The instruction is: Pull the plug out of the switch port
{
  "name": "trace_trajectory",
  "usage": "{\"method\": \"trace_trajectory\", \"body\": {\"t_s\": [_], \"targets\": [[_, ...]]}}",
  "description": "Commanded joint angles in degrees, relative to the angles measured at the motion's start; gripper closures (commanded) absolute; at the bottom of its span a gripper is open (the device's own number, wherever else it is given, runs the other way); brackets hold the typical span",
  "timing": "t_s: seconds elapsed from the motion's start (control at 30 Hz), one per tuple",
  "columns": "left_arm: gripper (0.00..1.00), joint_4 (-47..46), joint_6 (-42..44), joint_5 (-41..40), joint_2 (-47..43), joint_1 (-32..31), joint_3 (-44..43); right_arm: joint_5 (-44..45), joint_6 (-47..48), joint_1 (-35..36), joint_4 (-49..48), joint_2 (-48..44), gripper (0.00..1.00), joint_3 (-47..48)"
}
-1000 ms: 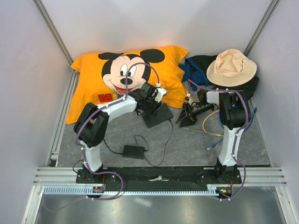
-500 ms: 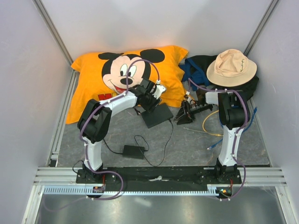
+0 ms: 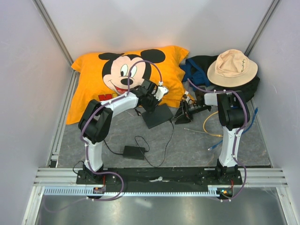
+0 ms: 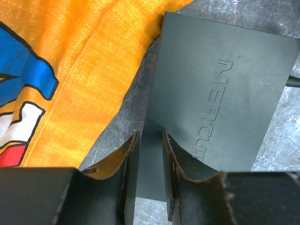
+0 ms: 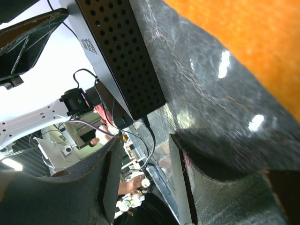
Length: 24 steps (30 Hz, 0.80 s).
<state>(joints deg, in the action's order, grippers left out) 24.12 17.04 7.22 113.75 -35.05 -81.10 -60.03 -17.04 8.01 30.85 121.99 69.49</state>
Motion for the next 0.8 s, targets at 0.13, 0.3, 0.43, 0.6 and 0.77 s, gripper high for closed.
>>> {"method": "trace_trajectory", "body": {"t_s": [0.13,0.3,0.43,0.6,0.77], "targets": [[0.68,4.88,0.63,5.08,5.42,0.16,3.58,10.63,-0.27,2.19,-5.10,3.52,0.48,-2.52],[0.67,5.85,0.37,5.78,6.13,0.07,3.05,11.69,-2.56,2.54,-7.11,2.55,0.49,-3.58],[0.67,6.64,0.28,7.36,6.48,0.07,3.23,11.95,-3.53,2.63,-8.00,2.55,0.50,-3.58],[0.67,6.82,-0.07,7.89,6.31,0.07,3.67,12.65,-3.62,3.06,-8.09,2.63,0.55,-3.84],[0.67,6.82,-0.08,7.81,6.31,-0.02,3.84,13.36,-3.79,4.29,-8.35,2.46,0.61,-3.93]]}}
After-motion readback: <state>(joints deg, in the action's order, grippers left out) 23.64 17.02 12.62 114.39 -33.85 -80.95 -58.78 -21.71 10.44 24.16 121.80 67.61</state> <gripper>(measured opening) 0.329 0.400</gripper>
